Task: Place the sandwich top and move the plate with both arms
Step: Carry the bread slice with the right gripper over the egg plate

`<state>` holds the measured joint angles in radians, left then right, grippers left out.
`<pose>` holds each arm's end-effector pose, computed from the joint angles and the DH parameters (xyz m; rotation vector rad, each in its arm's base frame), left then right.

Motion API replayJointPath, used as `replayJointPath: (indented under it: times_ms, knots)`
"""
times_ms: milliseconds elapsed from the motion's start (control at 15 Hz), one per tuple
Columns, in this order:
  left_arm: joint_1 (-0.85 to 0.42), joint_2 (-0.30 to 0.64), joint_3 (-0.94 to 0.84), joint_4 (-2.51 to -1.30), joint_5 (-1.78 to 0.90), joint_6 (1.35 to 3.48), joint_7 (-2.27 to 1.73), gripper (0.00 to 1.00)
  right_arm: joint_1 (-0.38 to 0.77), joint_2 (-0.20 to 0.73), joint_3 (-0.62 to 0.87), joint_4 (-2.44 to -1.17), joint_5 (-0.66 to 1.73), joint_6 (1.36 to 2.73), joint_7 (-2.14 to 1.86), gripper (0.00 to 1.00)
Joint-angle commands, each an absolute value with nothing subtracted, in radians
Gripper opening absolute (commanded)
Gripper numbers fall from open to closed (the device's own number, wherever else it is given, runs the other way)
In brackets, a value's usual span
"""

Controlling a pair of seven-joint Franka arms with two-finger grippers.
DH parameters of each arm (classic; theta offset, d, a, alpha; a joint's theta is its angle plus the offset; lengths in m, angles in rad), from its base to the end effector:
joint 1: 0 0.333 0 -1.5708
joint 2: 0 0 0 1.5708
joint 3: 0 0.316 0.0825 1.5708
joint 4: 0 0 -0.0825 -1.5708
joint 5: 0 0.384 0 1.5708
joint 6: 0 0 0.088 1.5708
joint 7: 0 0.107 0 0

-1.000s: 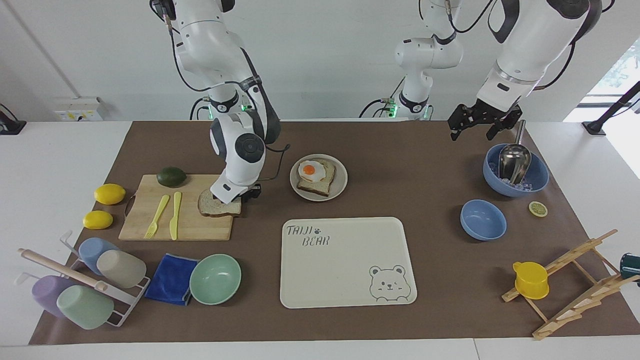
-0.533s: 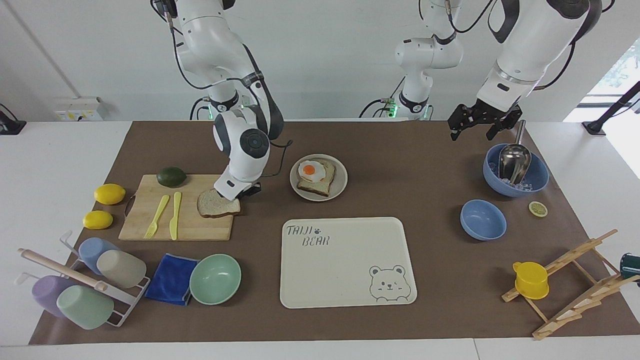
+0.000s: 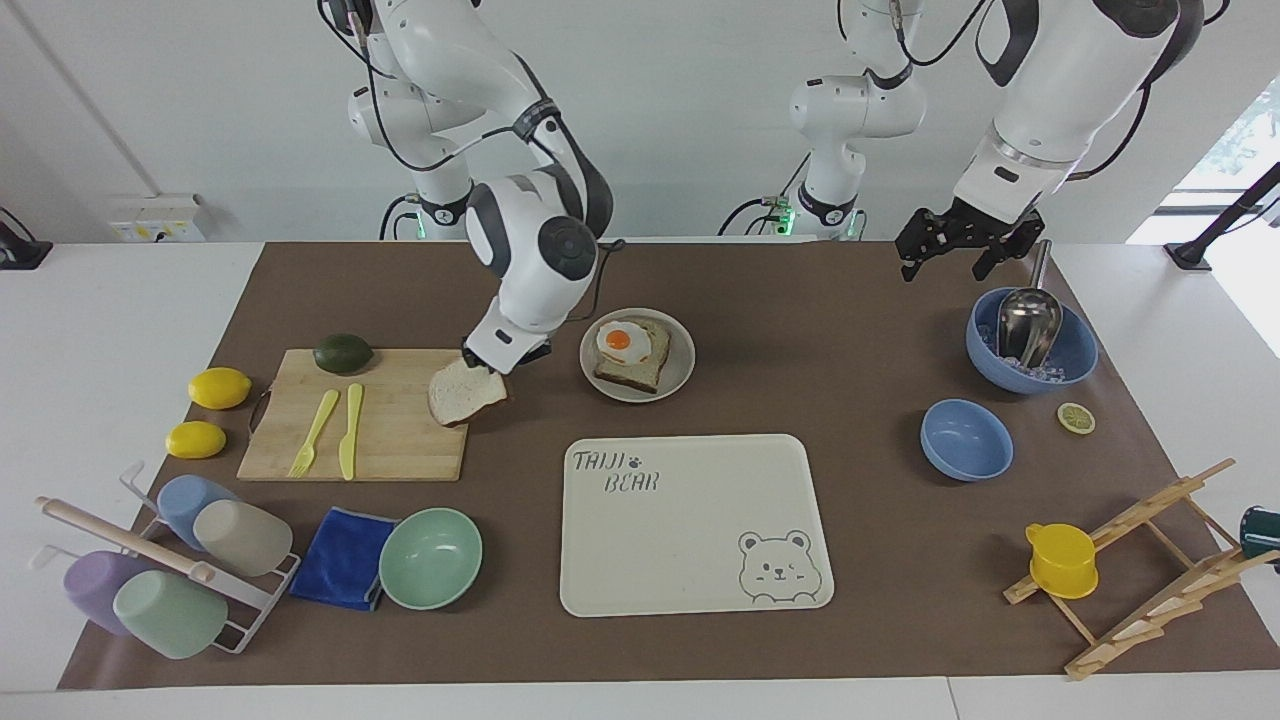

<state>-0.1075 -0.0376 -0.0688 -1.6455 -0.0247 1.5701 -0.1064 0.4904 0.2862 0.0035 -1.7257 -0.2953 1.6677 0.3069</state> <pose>0.5323 -0.0982 0.6098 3.1225 -0.1083 -0.0635 0.5413 0.2589 0.3969 2.7078 0.3640 -0.2826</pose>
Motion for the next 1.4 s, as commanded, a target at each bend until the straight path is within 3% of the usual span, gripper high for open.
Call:
replayJointPath:
  times_ms: [0, 333, 1133, 1333]
  knots:
    - [-0.094, -0.063, -0.075, -1.671, -0.035, 1.565, -0.098, 1.00, 0.586, 0.322, 0.008, -1.635, -0.292, 1.626, 0.311, 0.00]
    - [-0.094, -0.063, -0.075, -1.671, -0.035, 1.563, -0.100, 1.00, 0.702, 0.336, 0.015, -1.640, -0.105, 1.735, 0.578, 0.00]
    - [-0.094, -0.067, -0.075, -1.678, -0.037, 1.563, -0.106, 1.00, 0.706, 0.314, 0.064, -1.782, -0.041, 1.896, 0.706, 0.00]
    - [-0.094, -0.080, -0.077, -1.704, -0.040, 1.586, -0.124, 1.00, 0.707, 0.305, 0.064, -1.808, 0.020, 1.933, 0.715, 0.09]
